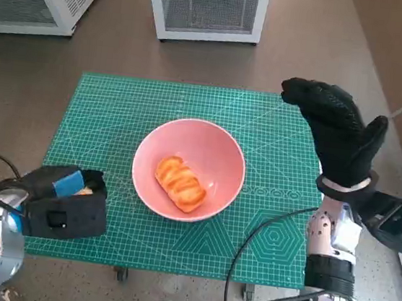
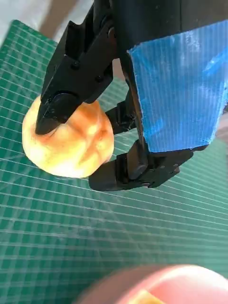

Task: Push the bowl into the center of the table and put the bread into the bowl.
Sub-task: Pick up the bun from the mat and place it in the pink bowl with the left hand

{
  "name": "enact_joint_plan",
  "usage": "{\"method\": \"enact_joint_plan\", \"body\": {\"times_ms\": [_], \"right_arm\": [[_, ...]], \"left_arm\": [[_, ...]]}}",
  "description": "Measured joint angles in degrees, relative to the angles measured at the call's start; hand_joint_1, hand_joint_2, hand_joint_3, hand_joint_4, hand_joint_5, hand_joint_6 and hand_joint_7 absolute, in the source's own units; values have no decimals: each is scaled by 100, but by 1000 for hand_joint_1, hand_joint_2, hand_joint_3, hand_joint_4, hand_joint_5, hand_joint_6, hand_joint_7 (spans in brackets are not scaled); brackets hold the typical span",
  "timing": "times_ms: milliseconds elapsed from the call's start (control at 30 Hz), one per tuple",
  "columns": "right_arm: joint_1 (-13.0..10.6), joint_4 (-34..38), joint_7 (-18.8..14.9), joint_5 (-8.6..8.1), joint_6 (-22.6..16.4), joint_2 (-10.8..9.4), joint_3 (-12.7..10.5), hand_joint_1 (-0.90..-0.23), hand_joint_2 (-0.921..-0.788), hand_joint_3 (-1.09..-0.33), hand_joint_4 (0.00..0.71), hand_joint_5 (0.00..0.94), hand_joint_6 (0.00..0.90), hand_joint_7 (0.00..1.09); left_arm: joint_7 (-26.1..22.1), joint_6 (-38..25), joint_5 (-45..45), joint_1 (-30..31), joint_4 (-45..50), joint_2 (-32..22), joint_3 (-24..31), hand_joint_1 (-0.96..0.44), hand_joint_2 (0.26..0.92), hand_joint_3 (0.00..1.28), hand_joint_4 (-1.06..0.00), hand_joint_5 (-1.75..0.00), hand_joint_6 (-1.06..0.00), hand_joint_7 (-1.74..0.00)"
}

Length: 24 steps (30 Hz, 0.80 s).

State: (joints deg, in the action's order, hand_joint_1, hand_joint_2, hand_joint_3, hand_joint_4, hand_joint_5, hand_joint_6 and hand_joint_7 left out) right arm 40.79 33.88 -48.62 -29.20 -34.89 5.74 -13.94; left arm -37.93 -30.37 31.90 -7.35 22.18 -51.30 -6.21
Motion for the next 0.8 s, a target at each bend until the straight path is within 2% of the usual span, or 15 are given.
{"method": "enact_joint_plan", "body": {"times_ms": [200, 400, 567, 800], "right_arm": [[0, 2, 0, -5, 4, 1, -5, -564, -921, -583, 243, 2, 350, 0], [-1, 7, -1, -8, 4, 2, -8, -560, -921, -583, 242, 1, 350, 0], [0, 22, -4, -8, 4, 0, -6, -563, -921, -583, 242, 1, 350, 0], [-2, 41, -12, -7, -12, -4, -7, -561, -921, -583, 242, 1, 350, 0]], "left_arm": [[-1, 4, -109, -42, 430, 2, 486, 2, 915, 63, -694, -1101, -650, -1204], [1, -9, -145, -282, 948, 49, 744, 3, 917, 37, -740, -1068, -657, -1181], [79, 13, -117, -672, 1282, 183, 772, 3, 911, 28, -763, -1073, -678, -1129], [337, 359, -53, -1296, 1274, 488, 508, 3, 902, 25, -776, -1144, -724, -997]]}}
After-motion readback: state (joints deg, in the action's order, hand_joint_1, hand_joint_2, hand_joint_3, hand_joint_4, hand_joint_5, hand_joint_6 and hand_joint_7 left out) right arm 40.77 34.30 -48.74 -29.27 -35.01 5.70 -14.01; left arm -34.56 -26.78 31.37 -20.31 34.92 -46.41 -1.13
